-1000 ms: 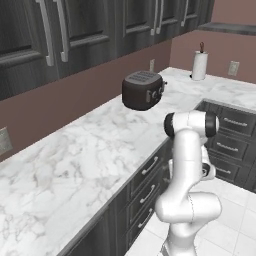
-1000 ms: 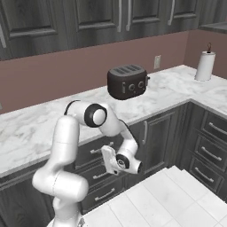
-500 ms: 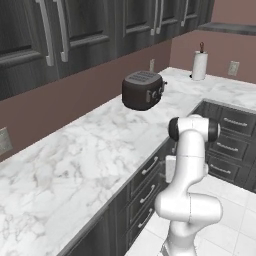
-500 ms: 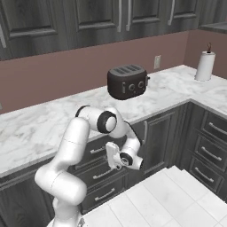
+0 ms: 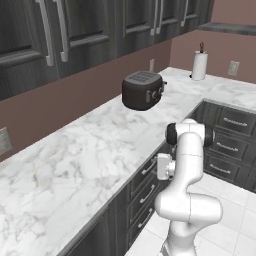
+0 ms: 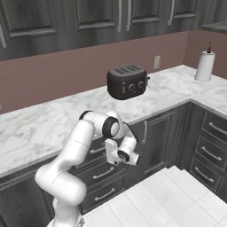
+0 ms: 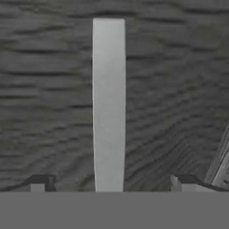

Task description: Take a straw from the drawer in front and place it inside the glass cup on the dining counter.

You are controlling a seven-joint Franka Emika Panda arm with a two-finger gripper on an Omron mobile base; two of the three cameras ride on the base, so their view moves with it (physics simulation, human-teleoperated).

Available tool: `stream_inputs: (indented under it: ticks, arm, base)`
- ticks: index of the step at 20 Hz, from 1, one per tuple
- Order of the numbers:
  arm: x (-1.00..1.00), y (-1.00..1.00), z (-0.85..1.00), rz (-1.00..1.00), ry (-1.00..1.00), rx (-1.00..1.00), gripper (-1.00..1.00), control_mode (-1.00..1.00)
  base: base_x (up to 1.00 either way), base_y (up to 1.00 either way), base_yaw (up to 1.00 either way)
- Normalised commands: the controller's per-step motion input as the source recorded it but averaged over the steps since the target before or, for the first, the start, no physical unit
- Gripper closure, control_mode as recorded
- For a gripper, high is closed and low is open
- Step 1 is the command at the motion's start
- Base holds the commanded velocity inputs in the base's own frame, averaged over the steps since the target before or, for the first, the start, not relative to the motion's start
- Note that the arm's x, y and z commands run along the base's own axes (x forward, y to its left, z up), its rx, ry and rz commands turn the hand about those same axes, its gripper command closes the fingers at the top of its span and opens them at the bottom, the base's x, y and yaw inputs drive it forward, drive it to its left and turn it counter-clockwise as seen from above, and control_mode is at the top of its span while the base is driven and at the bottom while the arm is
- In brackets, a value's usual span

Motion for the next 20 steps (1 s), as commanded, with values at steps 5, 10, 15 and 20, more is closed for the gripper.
stream_inputs:
  ticks: [5,10,15,20]
  arm:
    - [0.44,0.42,-0.25,-0.05,0.0,0.0,-1.0,-1.0]
    - [0.36,0.31,-0.28,-0.03,0.0,0.0,-1.0,-1.0]
    - [0.13,0.34,-0.27,-0.02,-0.04,0.0,-1.0,-1.0]
    - [0.21,0.49,-0.05,-0.05,-0.02,0.0,1.0,-1.0]
  base:
    - [0.0,0.0,0.0]
    - [0.0,0.0,0.0]
    - [0.0,0.0,0.0]
    - [0.0,0.0,0.0]
